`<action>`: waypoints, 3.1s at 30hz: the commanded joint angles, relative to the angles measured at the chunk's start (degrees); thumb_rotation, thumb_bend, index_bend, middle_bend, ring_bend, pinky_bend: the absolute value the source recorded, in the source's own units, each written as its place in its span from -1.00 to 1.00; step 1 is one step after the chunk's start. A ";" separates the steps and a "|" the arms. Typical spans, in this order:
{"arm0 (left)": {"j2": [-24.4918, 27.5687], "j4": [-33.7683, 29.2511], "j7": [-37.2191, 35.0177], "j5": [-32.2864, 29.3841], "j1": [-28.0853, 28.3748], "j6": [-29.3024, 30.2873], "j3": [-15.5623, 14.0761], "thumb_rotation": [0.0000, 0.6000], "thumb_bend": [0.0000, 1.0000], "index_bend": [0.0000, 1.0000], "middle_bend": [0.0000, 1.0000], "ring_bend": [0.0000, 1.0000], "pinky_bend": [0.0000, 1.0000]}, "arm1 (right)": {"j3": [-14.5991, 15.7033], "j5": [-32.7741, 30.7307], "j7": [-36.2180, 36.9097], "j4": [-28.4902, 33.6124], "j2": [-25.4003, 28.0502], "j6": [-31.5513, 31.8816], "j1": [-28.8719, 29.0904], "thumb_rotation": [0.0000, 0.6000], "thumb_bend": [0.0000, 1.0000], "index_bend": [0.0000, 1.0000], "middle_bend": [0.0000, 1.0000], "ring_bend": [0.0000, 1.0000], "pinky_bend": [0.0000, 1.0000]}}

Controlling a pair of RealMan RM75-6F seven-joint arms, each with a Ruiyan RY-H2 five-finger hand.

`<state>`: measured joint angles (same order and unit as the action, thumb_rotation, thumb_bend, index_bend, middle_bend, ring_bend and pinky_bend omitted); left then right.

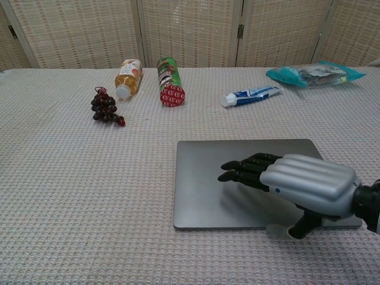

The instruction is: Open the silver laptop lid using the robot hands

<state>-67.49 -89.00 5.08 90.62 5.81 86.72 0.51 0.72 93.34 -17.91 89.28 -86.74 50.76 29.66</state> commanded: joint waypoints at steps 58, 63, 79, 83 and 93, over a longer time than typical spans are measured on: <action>-8.65 6.92 -9.42 13.24 13.09 -12.18 -3.94 1.00 -0.55 -0.63 -0.66 -0.72 -0.97 | -8.34 -19.93 -33.39 7.84 -1.95 2.73 8.76 1.00 0.18 -1.00 -1.00 -1.00 -1.00; -10.95 7.03 -8.30 15.57 18.38 -17.76 -4.00 1.00 -0.23 -0.65 -0.66 -0.77 -1.00 | -8.92 -22.95 -35.97 9.31 -1.67 3.99 9.77 1.00 0.18 -1.00 -1.00 -1.00 -1.00; -21.42 7.23 1.59 6.85 30.35 -35.62 1.08 1.00 0.07 -0.85 -0.89 -1.00 -1.00 | -8.02 -26.63 -36.38 9.10 -1.88 6.43 12.04 1.00 0.18 -1.00 -1.00 -1.00 -1.00; -23.52 8.12 3.56 4.08 32.32 -38.26 2.36 1.00 0.13 -0.88 -0.93 -1.00 -1.00 | -7.68 -26.88 -36.32 8.91 -2.05 6.85 12.54 1.00 0.18 -1.00 -1.00 -1.00 -1.00; -27.12 9.01 12.06 -3.81 36.54 -44.22 4.96 1.00 0.35 -0.91 -0.97 -1.00 -1.00 | -6.92 -27.60 -36.02 8.49 -2.49 8.09 13.35 1.00 0.18 -1.00 -1.00 -1.00 -1.00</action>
<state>-93.87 -80.05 15.23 88.48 41.44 43.84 4.93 -6.23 65.76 -53.95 97.80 -89.22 58.82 42.98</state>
